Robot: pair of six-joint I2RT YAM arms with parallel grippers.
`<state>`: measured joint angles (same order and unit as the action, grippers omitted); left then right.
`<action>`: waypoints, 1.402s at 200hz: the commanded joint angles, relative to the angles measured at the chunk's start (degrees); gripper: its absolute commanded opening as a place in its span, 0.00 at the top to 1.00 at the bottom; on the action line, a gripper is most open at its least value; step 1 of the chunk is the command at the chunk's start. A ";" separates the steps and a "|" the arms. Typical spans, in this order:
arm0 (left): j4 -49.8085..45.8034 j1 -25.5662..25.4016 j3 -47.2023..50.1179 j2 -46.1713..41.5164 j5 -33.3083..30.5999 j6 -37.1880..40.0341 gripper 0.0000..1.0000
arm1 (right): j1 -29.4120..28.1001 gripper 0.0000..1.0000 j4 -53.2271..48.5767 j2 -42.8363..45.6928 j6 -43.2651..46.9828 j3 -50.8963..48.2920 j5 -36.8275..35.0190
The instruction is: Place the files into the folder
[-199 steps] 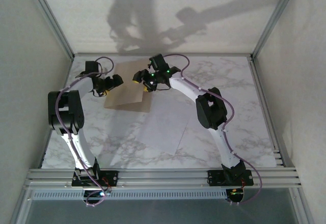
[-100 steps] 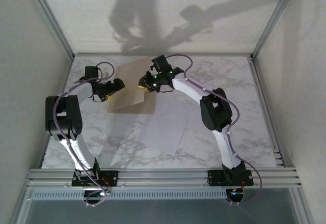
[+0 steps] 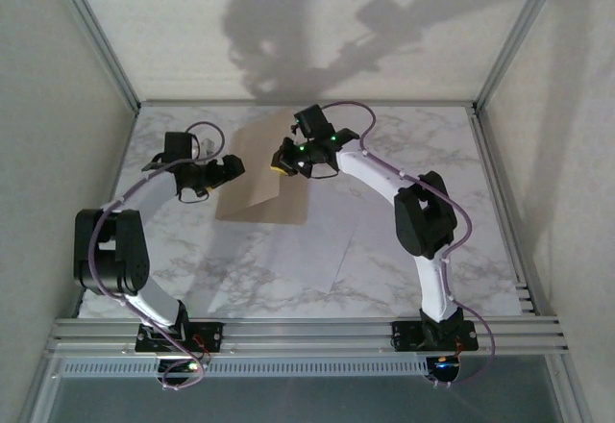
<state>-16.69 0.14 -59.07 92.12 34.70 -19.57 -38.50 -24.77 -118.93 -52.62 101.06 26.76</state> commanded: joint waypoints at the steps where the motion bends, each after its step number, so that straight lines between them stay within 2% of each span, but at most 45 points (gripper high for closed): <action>1: -1.76 -2.64 1.27 -3.93 -3.18 -0.28 0.03 | -0.20 1.00 -3.21 5.13 2.50 -2.67 -2.41; 59: 3.51 -13.45 8.05 -17.88 -14.22 -5.63 0.01 | -0.08 1.00 -6.69 14.40 4.90 -10.51 -4.44; 106: 8.24 -27.60 13.25 -26.71 -26.82 -4.77 0.01 | 0.94 1.00 -7.37 20.33 4.19 -16.17 -2.99; 116: 9.12 -30.54 14.06 -28.03 -28.89 -4.48 0.00 | 1.14 0.95 -7.48 21.16 4.04 -16.65 -2.42; 155: 11.00 -39.97 14.16 -31.16 -33.83 -1.75 0.01 | 1.75 0.59 -6.36 22.06 2.51 -15.79 0.53; 191: 10.67 -47.01 13.17 -30.85 -39.98 2.19 0.00 | 1.76 0.49 -4.99 20.04 0.06 -11.93 3.31; 207: 9.94 -49.71 12.13 -29.52 -44.58 2.70 0.01 | 1.76 0.45 -4.36 18.99 -1.24 -10.46 4.20; 256: 9.69 -53.51 10.93 -25.41 -57.75 2.77 0.01 | 1.45 0.39 -1.11 16.94 -5.72 -8.41 6.91; 280: 8.67 -53.64 10.16 -24.01 -63.00 2.83 0.11 | 1.13 0.38 -1.34 16.04 -6.33 -7.21 7.09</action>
<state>-7.33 -53.12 -46.48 67.07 -18.13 -17.67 -36.97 -27.55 -101.25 -56.86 91.18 31.97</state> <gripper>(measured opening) 0.951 0.614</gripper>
